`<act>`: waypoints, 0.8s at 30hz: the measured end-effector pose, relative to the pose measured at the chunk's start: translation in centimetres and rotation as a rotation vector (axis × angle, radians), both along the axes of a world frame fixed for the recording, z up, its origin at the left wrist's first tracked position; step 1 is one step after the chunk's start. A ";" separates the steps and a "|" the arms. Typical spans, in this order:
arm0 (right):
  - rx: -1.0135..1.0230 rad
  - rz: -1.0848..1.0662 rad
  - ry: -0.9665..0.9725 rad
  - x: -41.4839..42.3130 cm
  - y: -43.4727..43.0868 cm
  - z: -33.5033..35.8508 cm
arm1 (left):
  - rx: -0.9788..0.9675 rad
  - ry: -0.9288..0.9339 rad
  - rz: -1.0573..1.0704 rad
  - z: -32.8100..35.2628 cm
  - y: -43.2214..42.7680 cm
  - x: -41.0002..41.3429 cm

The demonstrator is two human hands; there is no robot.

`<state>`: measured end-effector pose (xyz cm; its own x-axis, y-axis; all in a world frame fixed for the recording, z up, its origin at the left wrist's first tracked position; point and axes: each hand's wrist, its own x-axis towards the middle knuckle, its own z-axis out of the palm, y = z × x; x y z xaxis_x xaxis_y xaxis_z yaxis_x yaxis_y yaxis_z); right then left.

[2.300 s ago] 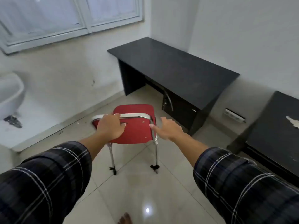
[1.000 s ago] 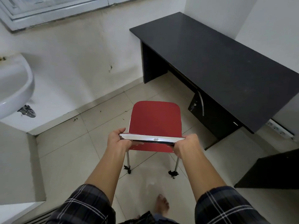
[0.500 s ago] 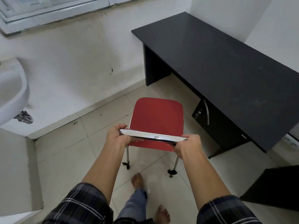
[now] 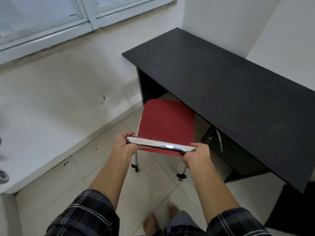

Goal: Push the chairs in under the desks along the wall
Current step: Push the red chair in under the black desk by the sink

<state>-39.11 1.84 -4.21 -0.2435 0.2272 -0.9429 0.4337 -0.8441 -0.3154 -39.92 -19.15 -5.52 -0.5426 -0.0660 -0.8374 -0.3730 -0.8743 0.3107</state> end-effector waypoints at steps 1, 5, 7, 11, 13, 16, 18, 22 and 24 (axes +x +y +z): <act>-0.005 -0.017 0.010 -0.5 -0.2 -0.2 | -0.007 -0.015 -0.004 0.0 -0.2 -0.7; -0.019 -0.054 -0.007 -5.9 -0.6 -0.8 | -0.029 -0.049 -0.041 0.2 -0.6 -6.7; -0.031 -0.083 -0.016 -8.5 -0.5 -1.2 | -0.015 -0.066 -0.047 -0.1 -0.5 -9.5; -0.044 -0.103 0.007 -12.3 -0.5 -1.9 | -0.016 -0.081 -0.094 -0.9 -0.6 -14.3; -0.062 -0.144 0.012 -13.9 -0.5 -2.0 | -0.031 -0.095 -0.114 -1.0 -0.7 -16.3; -0.078 -0.156 0.017 -16.1 -0.6 -2.2 | -0.033 -0.106 -0.148 -1.2 -1.0 -19.3; -0.085 -0.182 0.025 -17.4 -1.1 -2.3 | -0.042 -0.116 -0.160 -1.3 -1.4 -21.1; -0.103 -0.219 0.035 -20.1 -2.5 -2.4 | -0.056 -0.122 -0.222 -1.4 -2.6 -24.9; -0.109 -0.257 0.033 -21.4 -3.3 -2.5 | -0.055 -0.119 -0.259 -1.1 -3.1 -26.7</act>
